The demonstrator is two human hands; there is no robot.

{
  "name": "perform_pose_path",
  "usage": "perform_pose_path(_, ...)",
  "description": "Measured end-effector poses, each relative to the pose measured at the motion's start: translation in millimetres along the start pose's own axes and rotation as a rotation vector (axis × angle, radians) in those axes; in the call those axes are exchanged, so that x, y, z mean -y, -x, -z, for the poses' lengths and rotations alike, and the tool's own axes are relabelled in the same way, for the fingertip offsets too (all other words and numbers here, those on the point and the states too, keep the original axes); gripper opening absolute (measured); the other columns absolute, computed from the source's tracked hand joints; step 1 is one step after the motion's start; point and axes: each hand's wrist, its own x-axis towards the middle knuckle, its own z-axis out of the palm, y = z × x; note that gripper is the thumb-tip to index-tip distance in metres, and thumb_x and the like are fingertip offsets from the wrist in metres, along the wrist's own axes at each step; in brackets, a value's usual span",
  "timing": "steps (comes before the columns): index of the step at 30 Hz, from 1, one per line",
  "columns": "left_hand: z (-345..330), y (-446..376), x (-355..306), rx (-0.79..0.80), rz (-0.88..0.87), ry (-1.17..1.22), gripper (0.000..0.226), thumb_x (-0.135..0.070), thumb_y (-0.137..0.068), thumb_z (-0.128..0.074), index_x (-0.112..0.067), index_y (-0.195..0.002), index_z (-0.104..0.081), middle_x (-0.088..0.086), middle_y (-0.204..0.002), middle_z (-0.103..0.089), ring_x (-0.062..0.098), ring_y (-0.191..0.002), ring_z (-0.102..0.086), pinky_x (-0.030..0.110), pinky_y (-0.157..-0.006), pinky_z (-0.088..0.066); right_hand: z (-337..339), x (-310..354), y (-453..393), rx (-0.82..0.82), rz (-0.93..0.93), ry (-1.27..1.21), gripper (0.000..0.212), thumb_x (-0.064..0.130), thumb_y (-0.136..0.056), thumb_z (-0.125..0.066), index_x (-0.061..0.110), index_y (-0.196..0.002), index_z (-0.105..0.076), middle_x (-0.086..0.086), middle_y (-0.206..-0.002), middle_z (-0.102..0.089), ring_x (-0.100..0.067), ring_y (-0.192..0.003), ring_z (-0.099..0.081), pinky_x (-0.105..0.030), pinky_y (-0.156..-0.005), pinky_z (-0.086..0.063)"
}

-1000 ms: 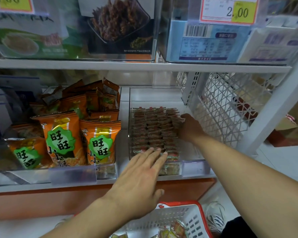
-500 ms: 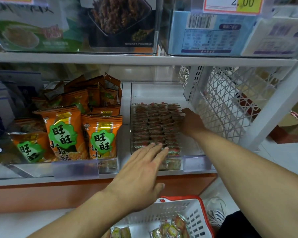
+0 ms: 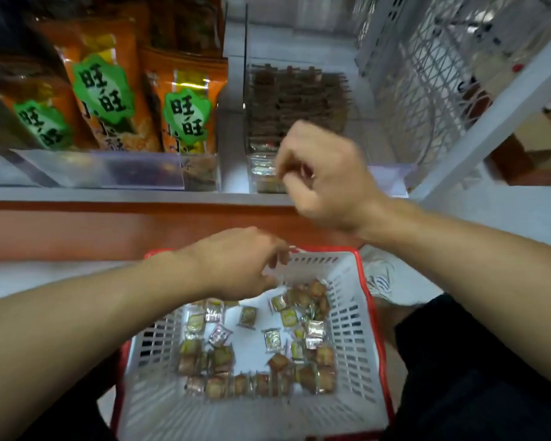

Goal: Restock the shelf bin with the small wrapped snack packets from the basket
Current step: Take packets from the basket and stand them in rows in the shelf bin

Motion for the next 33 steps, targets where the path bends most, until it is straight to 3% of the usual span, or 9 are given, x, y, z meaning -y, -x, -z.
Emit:
perform_pose_path(2,-44,4,16,0.274,0.112,-0.061,0.042,-0.04,-0.092,-0.065,-0.029,-0.132,-0.057,-0.007,-0.129,-0.064,0.018,-0.117,-0.06,0.034,-0.095,-0.05,-37,13,58,0.404,-0.037,0.027,0.016,0.008,-0.076,-0.055,0.018,-0.086,-0.062,0.001,-0.086,-0.061,-0.02,-0.078,-0.056,-0.031,-0.064,-0.045)
perform_pose_path(5,-110,12,47,0.507,0.302,-0.009,0.054,-0.037,-0.092,-0.068,-0.024,-0.142,-0.051,0.002,-0.144,-0.056,0.024,-0.129,-0.054,0.032,-0.101,-0.045,-89,5,148,1.186,-0.44,0.172,0.03,0.01,-0.083,-0.057,0.026,-0.108,-0.063,-0.002,-0.116,-0.065,-0.027,-0.108,-0.062,-0.037,-0.086,-0.051)
perform_pose_path(7,-147,16,64,0.553,0.415,0.052,0.055,-0.037,-0.095,-0.062,-0.021,-0.145,-0.048,0.007,-0.15,-0.05,0.027,-0.134,-0.05,0.032,-0.105,-0.042,-112,-7,197,1.373,-0.607,0.213,0.032,0.008,-0.081,-0.061,0.022,-0.11,-0.064,-0.008,-0.121,-0.064,-0.03,-0.116,-0.06,-0.038,-0.096,-0.046)
perform_pose_path(9,-180,18,76,0.562,0.472,0.078,0.048,-0.032,-0.095,-0.057,-0.017,-0.14,-0.052,0.011,-0.147,-0.053,0.028,-0.132,-0.052,0.034,-0.103,-0.044,-128,-16,230,1.417,-0.687,0.303,0.039,0.012,-0.084,-0.058,0.018,-0.123,-0.058,-0.014,-0.132,-0.057,-0.035,-0.127,-0.051,-0.046,-0.105,-0.039)
perform_pose_path(14,-242,11,90,0.514,0.561,0.164,0.046,-0.022,-0.086,-0.065,-0.014,-0.13,-0.056,0.014,-0.135,-0.059,0.029,-0.123,-0.057,0.035,-0.095,-0.049,-154,-35,265,1.425,-0.863,0.36,0.071,0.015,-0.088,-0.06,0.023,-0.151,-0.028,-0.013,-0.154,-0.029,-0.038,-0.144,-0.021,-0.053,-0.108,-0.039)
perform_pose_path(17,-274,12,97,0.451,0.62,0.185,0.064,-0.032,-0.087,-0.065,-0.021,-0.145,-0.041,0.01,-0.148,-0.043,0.03,-0.136,-0.042,0.044,-0.105,-0.045,-166,-38,269,1.379,-0.886,0.383,0.088,0.004,-0.087,-0.06,0.031,-0.157,-0.014,-0.01,-0.157,-0.017,-0.038,-0.145,-0.018,-0.055,-0.103,-0.042)
perform_pose_path(21,-296,9,104,0.395,0.61,0.058,0.071,-0.044,-0.086,-0.061,-0.025,-0.148,-0.033,0.01,-0.148,-0.037,0.031,-0.137,-0.034,0.047,-0.108,-0.039,-178,-41,268,1.366,-0.947,0.365,0.092,-0.005,-0.083,-0.059,0.031,-0.156,-0.016,-0.014,-0.157,-0.012,-0.043,-0.143,-0.019,-0.054,-0.102,-0.046)
perform_pose_path(26,-314,2,90,0.53,0.555,0.021,0.092,-0.04,-0.073,-0.081,-0.024,-0.148,-0.029,0.01,-0.144,-0.04,0.032,-0.137,-0.039,0.045,-0.114,-0.036,-192,-39,277,1.442,-0.848,0.34,0.108,0.023,-0.077,-0.08,0.027,-0.157,-0.008,-0.017,-0.157,-0.011,-0.043,-0.142,-0.018,-0.051,-0.098,-0.05)
perform_pose_path(33,-329,-1,87,0.47,0.573,0.131,0.084,-0.02,-0.074,-0.083,-0.02,-0.14,-0.031,0.009,-0.136,-0.041,0.029,-0.122,-0.05,0.04,-0.097,-0.052,-209,-40,292,1.513,-0.674,0.429,0.116,0.022,-0.08,-0.078,0.023,-0.159,0.006,-0.013,-0.164,-0.004,-0.045,-0.146,-0.011,-0.049,-0.091,-0.051)
